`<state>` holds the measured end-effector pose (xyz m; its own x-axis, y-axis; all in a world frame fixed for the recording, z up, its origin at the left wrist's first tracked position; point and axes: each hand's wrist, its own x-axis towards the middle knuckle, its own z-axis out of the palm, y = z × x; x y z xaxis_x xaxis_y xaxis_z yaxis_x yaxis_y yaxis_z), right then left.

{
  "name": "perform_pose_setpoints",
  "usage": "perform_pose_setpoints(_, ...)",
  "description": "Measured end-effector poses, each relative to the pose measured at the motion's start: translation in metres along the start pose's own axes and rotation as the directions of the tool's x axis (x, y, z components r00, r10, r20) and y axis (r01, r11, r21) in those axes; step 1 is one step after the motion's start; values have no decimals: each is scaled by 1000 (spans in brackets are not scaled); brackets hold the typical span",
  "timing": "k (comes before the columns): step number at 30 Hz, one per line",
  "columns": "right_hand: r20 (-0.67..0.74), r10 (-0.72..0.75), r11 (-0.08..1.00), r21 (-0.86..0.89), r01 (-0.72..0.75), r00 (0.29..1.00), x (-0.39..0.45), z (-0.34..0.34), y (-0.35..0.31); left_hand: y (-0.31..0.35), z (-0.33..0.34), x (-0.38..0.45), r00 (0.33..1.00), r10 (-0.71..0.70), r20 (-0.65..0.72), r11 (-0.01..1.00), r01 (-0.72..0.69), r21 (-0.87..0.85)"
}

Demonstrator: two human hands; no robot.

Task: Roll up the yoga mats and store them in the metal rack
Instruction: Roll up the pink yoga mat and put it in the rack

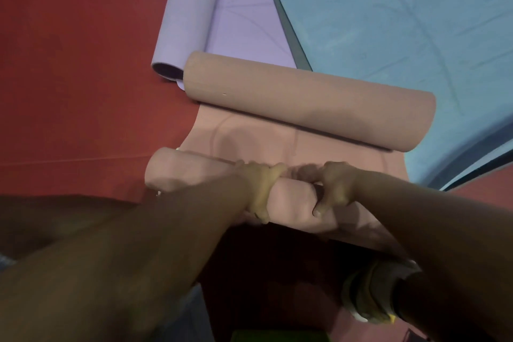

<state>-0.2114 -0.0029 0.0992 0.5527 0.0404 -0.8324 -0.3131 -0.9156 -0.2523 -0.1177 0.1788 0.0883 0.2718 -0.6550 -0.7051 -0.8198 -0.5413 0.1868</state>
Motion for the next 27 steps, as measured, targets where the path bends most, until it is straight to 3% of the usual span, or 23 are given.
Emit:
perform_pose_setpoints(3,-99,19,998,63,-13,995,1,1,6,-8,-12,18,997,-6,70,996,13,-90)
perform_pose_setpoints(6,-235,5,998,56,8,972,1,9,3,-20,-16,30,998,-41,43,996,45,-82)
perform_pose_setpoints(9,-294,-40,994,-105,9,955,1,10,-9,-22,-14,30,997,-77,-8,995,77,-69)
perform_pose_setpoints(13,-198,38,975,-207,-80,980,1,10,-22,-22,-13,28,958,-162,-237,981,132,-140)
perform_pose_setpoints(17,-167,192,976,-69,-205,967,14,15,-22,-17,-1,30,938,-149,-312,989,141,-48)
perform_pose_setpoints(23,-130,316,948,7,-318,940,19,-4,-12,-19,-3,38,959,-208,-193,977,214,11)
perform_pose_setpoints(27,-100,354,935,66,-349,930,21,-15,-5,-16,-12,35,959,-245,-143,969,241,-44)
